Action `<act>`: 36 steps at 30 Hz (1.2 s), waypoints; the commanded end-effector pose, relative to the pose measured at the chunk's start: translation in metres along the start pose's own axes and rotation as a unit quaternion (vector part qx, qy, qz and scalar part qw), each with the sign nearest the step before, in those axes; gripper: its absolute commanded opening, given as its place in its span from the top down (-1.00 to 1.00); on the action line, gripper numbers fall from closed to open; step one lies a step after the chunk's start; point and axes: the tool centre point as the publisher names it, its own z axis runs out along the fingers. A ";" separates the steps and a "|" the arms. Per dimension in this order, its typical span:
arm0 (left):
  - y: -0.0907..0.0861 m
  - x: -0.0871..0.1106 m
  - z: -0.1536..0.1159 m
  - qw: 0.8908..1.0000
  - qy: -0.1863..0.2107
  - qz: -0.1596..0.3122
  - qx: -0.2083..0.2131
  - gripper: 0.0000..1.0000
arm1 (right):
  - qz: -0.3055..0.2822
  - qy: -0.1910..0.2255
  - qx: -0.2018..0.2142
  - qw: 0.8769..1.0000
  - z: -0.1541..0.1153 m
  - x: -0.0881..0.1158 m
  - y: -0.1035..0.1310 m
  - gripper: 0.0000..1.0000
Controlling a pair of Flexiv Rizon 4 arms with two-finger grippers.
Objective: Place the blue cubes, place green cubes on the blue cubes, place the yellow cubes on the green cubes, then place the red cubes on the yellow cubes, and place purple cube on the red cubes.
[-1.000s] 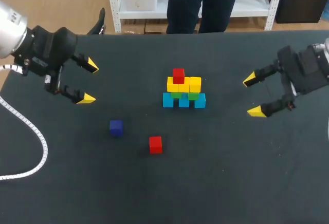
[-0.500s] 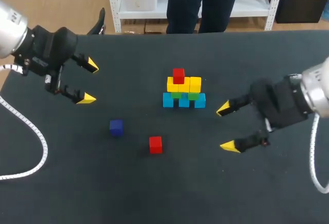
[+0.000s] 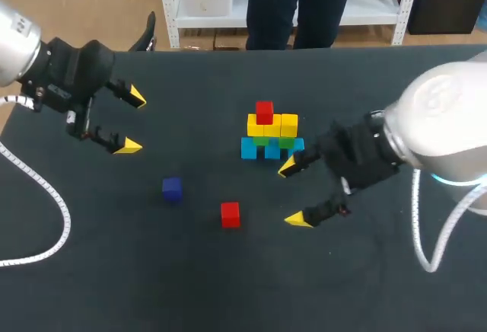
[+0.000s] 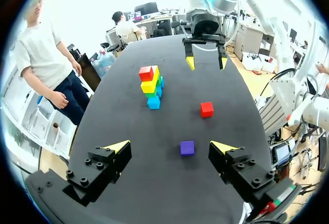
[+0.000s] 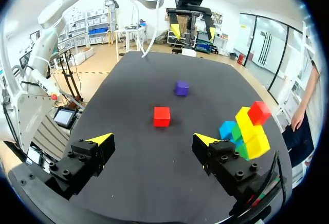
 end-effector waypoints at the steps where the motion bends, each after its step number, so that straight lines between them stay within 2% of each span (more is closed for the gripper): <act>1: -0.001 0.001 -0.001 1.000 -0.002 0.002 -0.001 -1.00 | 0.002 0.003 0.001 1.000 0.038 -0.003 -0.002 -1.00; 16: -0.001 0.001 -0.001 1.000 -0.002 0.002 -0.001 -1.00 | 0.025 0.003 0.001 1.000 0.085 -0.007 0.001 -1.00; 31: -0.001 0.001 -0.001 1.000 -0.002 0.002 -0.001 -1.00 | 0.021 0.005 0.000 1.000 0.101 -0.010 -0.012 -1.00; 32: -0.001 0.001 -0.001 1.000 -0.002 0.002 -0.001 -1.00 | 0.021 0.005 -0.001 1.000 0.101 -0.010 -0.012 -0.75; 33: -0.001 0.001 -0.001 1.000 -0.002 0.002 -0.001 -1.00 | 0.020 0.004 -0.003 1.000 0.102 -0.010 -0.012 -0.25; 34: -0.001 0.001 -0.001 1.000 -0.002 0.002 -0.001 -1.00 | 0.020 0.005 -0.004 1.000 0.102 -0.010 -0.012 0.04; 36: -0.001 0.001 -0.001 1.000 -0.002 0.002 -0.001 -1.00 | 0.020 0.006 -0.005 1.000 0.103 -0.010 -0.013 0.26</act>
